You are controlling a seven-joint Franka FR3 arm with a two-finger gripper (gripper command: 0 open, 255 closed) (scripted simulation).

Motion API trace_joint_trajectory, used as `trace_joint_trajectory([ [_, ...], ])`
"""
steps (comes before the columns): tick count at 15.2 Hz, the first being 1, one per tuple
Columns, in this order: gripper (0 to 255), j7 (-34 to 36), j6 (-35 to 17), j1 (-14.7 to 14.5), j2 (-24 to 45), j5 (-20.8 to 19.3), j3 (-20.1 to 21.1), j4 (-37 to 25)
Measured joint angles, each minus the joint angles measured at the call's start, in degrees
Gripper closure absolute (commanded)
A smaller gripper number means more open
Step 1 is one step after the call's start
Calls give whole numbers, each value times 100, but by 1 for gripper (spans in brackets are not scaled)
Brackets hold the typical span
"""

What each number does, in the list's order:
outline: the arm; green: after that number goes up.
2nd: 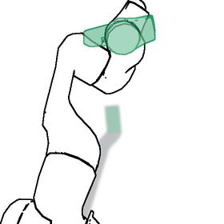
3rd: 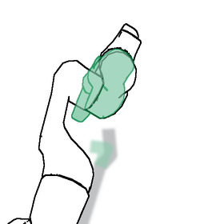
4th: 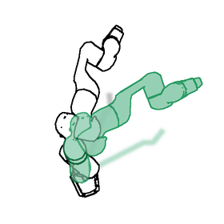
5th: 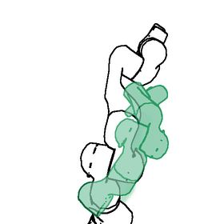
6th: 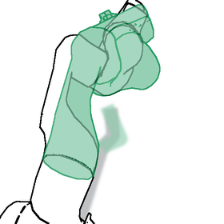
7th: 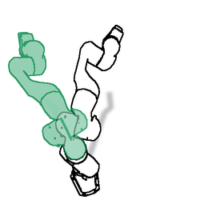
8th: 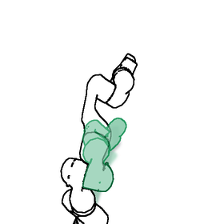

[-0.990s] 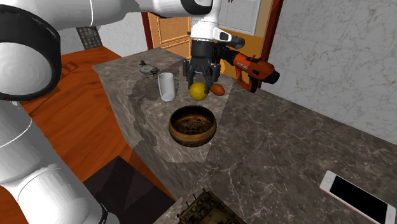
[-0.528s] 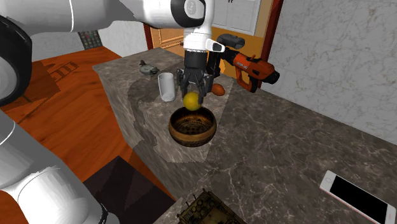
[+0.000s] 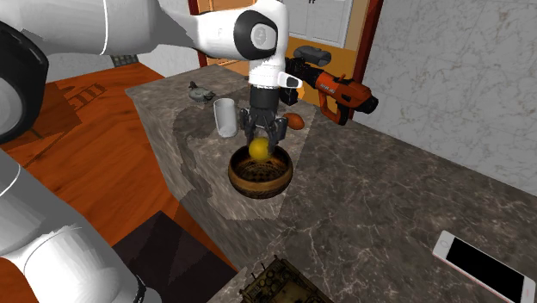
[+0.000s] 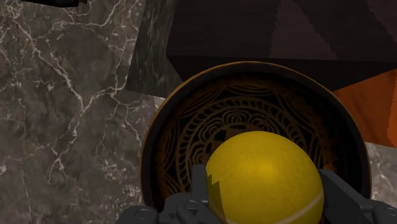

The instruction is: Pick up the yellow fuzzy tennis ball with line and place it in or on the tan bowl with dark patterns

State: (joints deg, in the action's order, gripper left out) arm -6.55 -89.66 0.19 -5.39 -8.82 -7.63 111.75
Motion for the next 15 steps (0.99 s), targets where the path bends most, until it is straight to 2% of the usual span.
trace_joint_trajectory([
  [7, 255, 22, -118, -3, 18, 4, 2, 99],
  [8, 0, 22, -119, -3, 19, 4, 2, 99],
  [15, 0, 13, -31, -6, 50, 10, 5, -22],
])
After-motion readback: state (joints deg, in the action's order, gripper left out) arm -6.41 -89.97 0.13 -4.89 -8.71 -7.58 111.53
